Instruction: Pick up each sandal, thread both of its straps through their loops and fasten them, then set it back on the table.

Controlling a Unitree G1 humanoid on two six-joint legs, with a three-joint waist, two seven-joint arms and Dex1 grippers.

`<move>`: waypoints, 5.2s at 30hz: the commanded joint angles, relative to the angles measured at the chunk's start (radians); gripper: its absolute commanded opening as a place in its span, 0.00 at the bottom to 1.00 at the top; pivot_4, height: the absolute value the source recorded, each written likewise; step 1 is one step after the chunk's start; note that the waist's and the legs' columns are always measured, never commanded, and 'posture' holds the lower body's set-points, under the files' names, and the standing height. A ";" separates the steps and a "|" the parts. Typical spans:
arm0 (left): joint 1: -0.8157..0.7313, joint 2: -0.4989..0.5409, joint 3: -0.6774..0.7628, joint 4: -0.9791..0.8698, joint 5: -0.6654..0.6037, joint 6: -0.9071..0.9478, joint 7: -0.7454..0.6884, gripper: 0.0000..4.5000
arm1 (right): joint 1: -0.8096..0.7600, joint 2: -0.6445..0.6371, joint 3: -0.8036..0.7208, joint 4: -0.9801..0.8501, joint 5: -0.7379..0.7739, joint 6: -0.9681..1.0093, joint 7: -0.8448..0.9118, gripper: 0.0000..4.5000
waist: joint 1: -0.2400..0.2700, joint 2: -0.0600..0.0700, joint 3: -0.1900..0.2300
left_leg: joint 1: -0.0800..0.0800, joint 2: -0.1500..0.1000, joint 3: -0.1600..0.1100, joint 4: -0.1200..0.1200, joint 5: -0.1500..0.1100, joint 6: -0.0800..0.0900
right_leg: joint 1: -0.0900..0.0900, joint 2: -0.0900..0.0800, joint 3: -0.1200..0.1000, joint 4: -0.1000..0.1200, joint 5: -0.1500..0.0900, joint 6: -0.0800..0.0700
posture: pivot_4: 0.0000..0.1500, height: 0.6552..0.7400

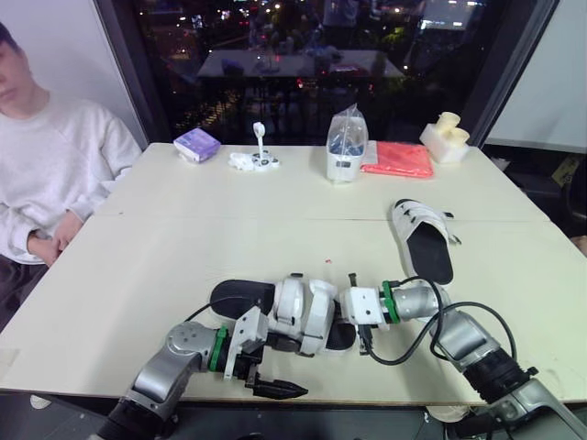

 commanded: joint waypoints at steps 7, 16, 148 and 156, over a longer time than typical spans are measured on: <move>-0.087 -0.028 0.022 -0.093 -0.070 0.175 0.066 0.41 | 0.027 -0.012 0.036 0.054 -0.073 0.045 0.017 0.00 | -0.002 0.000 0.000 | -0.001 0.000 0.000 0.000 -0.001 0.001 | 0.000 0.001 -0.001 -0.004 0.002 0.001 | 1.00 1.00; -0.127 0.061 -0.018 -0.224 -0.146 0.361 -0.019 0.01 | 0.033 -0.018 0.035 0.047 -0.071 0.049 0.020 0.00 | -0.004 0.001 0.001 | -0.001 0.001 0.000 0.000 0.000 0.000 | 0.001 0.002 -0.002 -0.005 0.002 0.002 | 1.00 1.00; -0.864 -0.206 0.209 0.838 0.051 0.234 -0.073 0.02 | 0.004 0.010 0.029 0.092 -0.101 0.037 -0.039 0.00 | -0.003 -0.007 0.007 | -0.002 0.005 0.004 0.004 0.008 -0.006 | 0.001 0.010 -0.001 0.008 0.004 0.000 | 1.00 1.00; -0.848 -0.231 0.185 0.919 0.128 0.095 -0.019 0.02 | 0.013 0.002 0.025 0.080 -0.101 0.041 -0.036 0.00 | -0.002 -0.007 0.007 | -0.002 0.005 0.004 0.004 0.008 -0.006 | 0.001 0.010 -0.001 0.008 0.004 0.000 | 1.00 1.00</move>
